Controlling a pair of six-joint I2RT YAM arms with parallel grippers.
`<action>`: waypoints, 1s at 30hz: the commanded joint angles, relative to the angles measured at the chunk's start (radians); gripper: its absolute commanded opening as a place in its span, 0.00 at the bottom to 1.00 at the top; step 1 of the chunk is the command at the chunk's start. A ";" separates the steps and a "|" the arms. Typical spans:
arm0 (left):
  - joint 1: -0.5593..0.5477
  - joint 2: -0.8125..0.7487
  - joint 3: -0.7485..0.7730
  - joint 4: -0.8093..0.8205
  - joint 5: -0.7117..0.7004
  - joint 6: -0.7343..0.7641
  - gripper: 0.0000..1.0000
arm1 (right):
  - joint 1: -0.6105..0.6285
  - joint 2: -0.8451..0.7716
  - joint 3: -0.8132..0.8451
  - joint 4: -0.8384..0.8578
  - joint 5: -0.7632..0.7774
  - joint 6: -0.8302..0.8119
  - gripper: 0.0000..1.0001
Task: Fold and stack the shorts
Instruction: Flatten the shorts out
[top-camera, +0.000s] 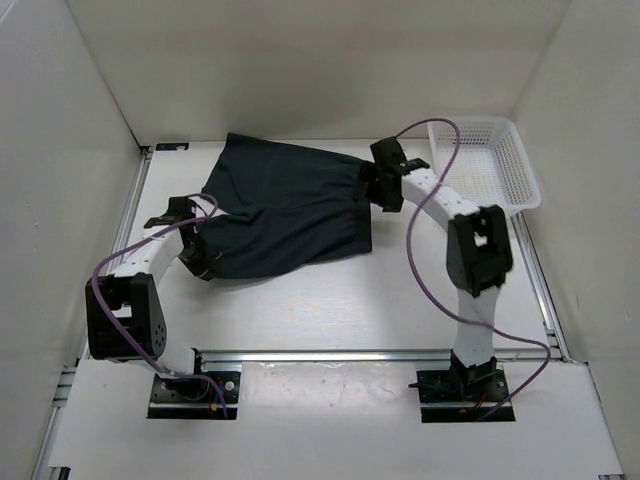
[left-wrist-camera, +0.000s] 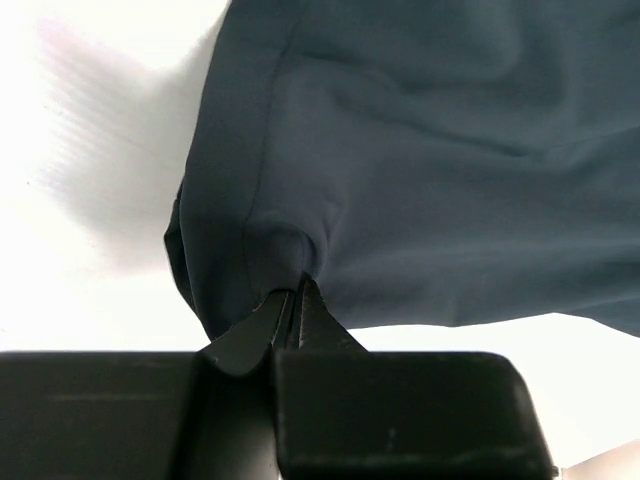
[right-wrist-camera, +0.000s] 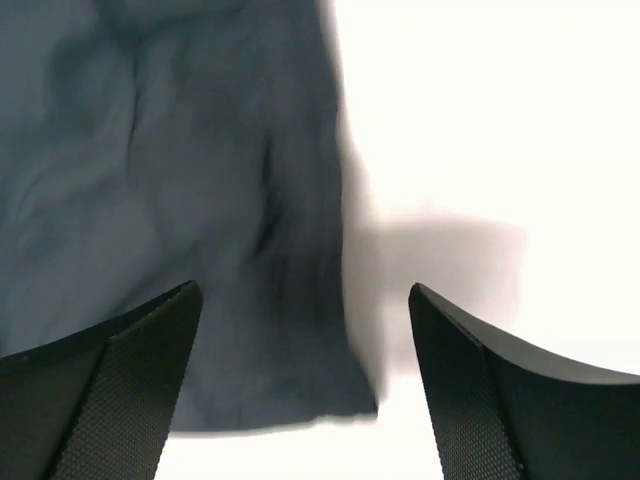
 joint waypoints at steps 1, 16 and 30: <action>0.002 0.005 0.060 -0.009 0.004 0.021 0.10 | 0.032 -0.270 -0.218 0.022 -0.012 0.025 0.87; 0.039 0.089 0.361 -0.130 -0.010 0.123 0.10 | 0.033 -0.579 -0.975 0.641 -0.383 0.508 0.79; 0.039 0.166 0.419 -0.139 -0.010 0.123 0.10 | 0.052 -0.231 -0.819 0.713 -0.232 0.612 0.46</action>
